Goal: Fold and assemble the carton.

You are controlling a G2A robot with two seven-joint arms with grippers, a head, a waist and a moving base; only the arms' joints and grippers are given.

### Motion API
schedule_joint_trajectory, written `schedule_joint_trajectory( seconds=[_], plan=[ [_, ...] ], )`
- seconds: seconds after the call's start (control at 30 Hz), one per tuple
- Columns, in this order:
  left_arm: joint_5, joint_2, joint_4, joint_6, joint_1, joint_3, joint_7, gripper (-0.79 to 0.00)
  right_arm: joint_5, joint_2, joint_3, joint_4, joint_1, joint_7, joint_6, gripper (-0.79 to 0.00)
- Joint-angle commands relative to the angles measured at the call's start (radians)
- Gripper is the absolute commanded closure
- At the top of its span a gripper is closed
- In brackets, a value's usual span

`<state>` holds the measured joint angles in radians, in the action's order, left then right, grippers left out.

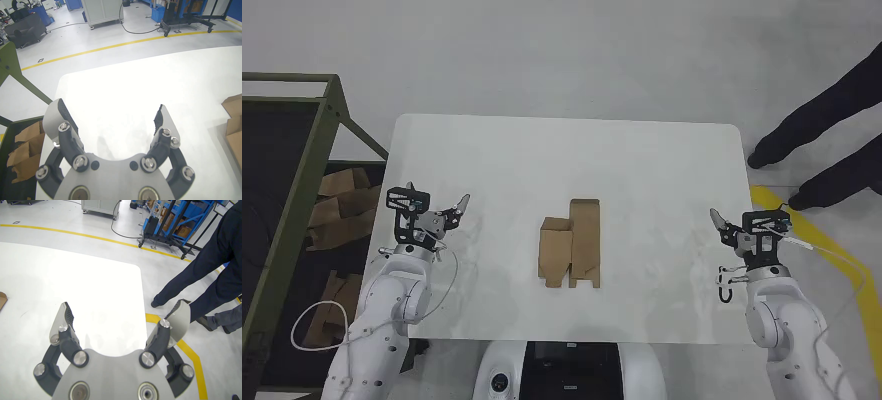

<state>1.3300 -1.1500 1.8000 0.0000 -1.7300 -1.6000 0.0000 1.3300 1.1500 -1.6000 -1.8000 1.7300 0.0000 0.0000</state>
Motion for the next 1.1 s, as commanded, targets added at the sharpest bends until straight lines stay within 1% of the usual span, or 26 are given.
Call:
schedule_joint_trajectory(
  seconds=[0.0, 0.37, 0.53, 0.63, 0.83, 1.0, 1.03, 1.07],
  plan=[
    [0.0, 0.0, 0.0, 0.0, 0.0, 0.0, 0.0, -0.785, 0.0, 0.0, 0.0, 0.0, 0.0, 0.0, 0.0, -0.785],
    [-0.004, 0.0, 0.001, -0.006, 0.0, 0.001, 0.003, -0.785, 0.0, 0.0, 0.0, 0.0, 0.0, 0.0, 0.0, -0.785],
    [-0.035, -0.001, 0.015, -0.058, -0.015, -0.012, 0.024, -0.785, 0.008, 0.001, 0.0, -0.022, 0.005, -0.021, -0.024, -0.785],
    [-0.077, 0.001, 0.045, -0.109, -0.037, -0.03, 0.013, -0.785, 0.0, 0.0, -0.005, -0.056, 0.019, -0.035, -0.064, -0.785],
    [-0.139, 0.008, 0.112, -0.238, -0.091, -0.082, -0.066, -0.785, -0.051, -0.003, -0.028, -0.12, 0.026, -0.048, -0.175, -0.785],
    [-0.258, 0.012, 0.163, -0.312, -0.132, -0.128, -0.14, -0.785, -0.099, -0.003, -0.029, -0.16, 0.01, -0.019, -0.233, -0.785],
    [-0.258, 0.012, 0.163, -0.312, -0.132, -0.128, -0.14, -0.785, -0.109, -0.003, -0.029, -0.169, 0.008, -0.006, -0.24, -0.785],
    [-0.258, 0.012, 0.163, -0.312, -0.132, -0.128, -0.14, -0.785, -0.084, -0.005, -0.036, -0.181, 0.007, 0.012, -0.24, -0.785]
  ],
)
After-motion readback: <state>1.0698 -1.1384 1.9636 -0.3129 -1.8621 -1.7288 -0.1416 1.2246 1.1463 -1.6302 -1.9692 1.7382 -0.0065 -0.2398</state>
